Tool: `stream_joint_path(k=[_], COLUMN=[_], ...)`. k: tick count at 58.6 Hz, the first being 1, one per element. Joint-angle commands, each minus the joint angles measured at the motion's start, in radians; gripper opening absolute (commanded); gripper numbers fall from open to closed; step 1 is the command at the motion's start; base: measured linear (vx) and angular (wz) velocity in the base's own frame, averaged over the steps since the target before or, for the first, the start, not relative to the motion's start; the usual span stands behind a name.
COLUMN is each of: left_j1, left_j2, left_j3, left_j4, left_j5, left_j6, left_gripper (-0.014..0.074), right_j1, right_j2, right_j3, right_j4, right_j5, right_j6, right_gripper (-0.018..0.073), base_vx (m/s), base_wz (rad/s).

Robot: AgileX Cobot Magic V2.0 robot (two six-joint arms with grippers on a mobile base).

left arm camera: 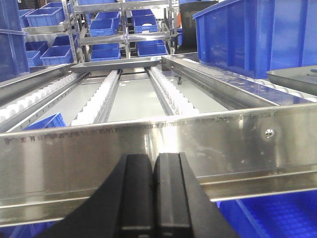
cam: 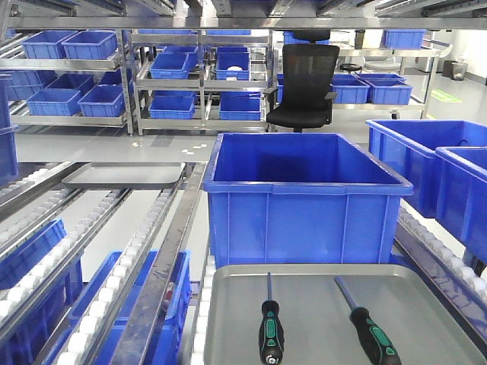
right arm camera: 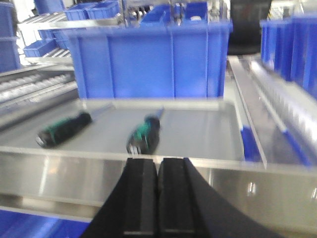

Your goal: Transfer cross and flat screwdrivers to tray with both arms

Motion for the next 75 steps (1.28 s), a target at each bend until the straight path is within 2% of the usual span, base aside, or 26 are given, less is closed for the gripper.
stream_joint_path(k=[1,9,22,27,34,75], left_j1=[-0.001,-0.001,-0.001,-0.001,-0.001,-0.001], left_j2=[-0.014,-0.014,-0.014,-0.014,-0.014,-0.013], left_j3=[-0.022,-0.022,-0.022,-0.022,-0.022,-0.022], left_j4=[-0.009,-0.009,-0.009,-0.009,-0.009,-0.009], left_j5=[-0.079,-0.079,-0.079,-0.079,-0.079,-0.075], left_j6=[-0.009,-0.009,-0.009,-0.009,-0.009,-0.009], left_gripper=[0.0000,0.0000,0.0000,0.0000,0.0000,0.0000], right_j1=[-0.003,-0.017,-0.197,-0.234,-0.242,-0.242], right_j2=[0.014,0.014,0.005,-0.035,-0.128,-0.126], right_j3=[0.052,0.131,0.156,0.192,0.187,0.187], right_j4=[-0.035,-0.071,-0.093,-0.093,-0.093,-0.093], right_j5=[-0.182,-0.263,-0.286,-0.340,-0.312,-0.328], right_j6=[0.043,0.095,0.148,0.148,0.142,0.142], right_gripper=[-0.0008,-0.0008,-0.0008,-0.0008,-0.0008,-0.0008], base_vx=[0.00,0.00,0.00,0.00,0.00,0.00], base_wz=[0.00,0.00,0.00,0.00,0.00,0.00])
